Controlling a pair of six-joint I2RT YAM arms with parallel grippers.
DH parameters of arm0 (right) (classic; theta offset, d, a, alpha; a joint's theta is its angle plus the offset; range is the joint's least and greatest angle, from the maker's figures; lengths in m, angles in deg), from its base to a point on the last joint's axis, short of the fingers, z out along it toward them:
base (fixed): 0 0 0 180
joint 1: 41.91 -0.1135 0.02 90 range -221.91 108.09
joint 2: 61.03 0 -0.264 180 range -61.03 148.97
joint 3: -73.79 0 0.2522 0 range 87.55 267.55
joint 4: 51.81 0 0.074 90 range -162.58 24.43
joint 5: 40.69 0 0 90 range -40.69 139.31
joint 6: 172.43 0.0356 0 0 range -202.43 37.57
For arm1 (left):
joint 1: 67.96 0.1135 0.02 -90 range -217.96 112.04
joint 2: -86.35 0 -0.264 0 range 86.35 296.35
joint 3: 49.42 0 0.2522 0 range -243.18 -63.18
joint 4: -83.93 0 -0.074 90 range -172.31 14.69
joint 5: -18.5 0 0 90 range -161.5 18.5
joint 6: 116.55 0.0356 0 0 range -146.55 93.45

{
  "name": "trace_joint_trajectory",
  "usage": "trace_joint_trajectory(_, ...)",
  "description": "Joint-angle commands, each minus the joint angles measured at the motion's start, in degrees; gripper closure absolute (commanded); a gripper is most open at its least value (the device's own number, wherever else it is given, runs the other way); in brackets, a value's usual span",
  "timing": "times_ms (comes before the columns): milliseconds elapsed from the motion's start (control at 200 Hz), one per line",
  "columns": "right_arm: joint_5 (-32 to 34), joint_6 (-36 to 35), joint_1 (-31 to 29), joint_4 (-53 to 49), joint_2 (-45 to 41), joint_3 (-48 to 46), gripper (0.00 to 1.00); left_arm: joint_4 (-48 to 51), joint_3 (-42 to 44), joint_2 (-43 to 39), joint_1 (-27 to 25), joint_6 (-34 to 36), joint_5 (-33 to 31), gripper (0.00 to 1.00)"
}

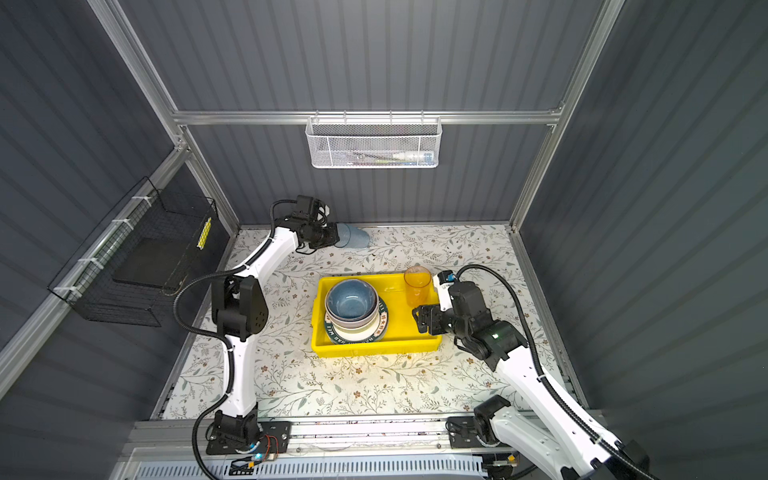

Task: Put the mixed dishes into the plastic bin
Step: 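Grasp the frosted blue cup with the left gripper and lift it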

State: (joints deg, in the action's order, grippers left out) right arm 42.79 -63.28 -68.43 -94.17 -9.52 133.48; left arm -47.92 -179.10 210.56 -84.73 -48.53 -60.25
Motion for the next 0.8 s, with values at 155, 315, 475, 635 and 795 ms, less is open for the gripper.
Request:
trace_joint_trajectory(155,-1.52,0.90,-1.86,-2.34,3.61,8.83,0.15,-1.47,8.03,-16.12,-2.12,1.43,-6.33,1.00)
trace_joint_trajectory(315,-0.30,-0.05,-4.91,-3.84,6.42,14.74,0.16,-1.52,13.09,-24.36,-7.91,4.48,-16.24,1.00)
trace_joint_trajectory(475,1.40,0.33,-8.18,-4.47,10.03,21.08,0.16,-1.06,16.68,-29.53,-13.94,4.78,-23.83,0.99)
trace_joint_trajectory(635,3.03,1.29,-10.38,-3.80,14.19,26.95,0.19,1.38,17.16,-31.34,-20.10,4.81,-30.38,0.99)
trace_joint_trajectory(795,5.55,2.26,-11.27,-3.92,18.62,32.30,0.25,4.14,16.59,-31.74,-25.07,3.78,-34.54,0.99)
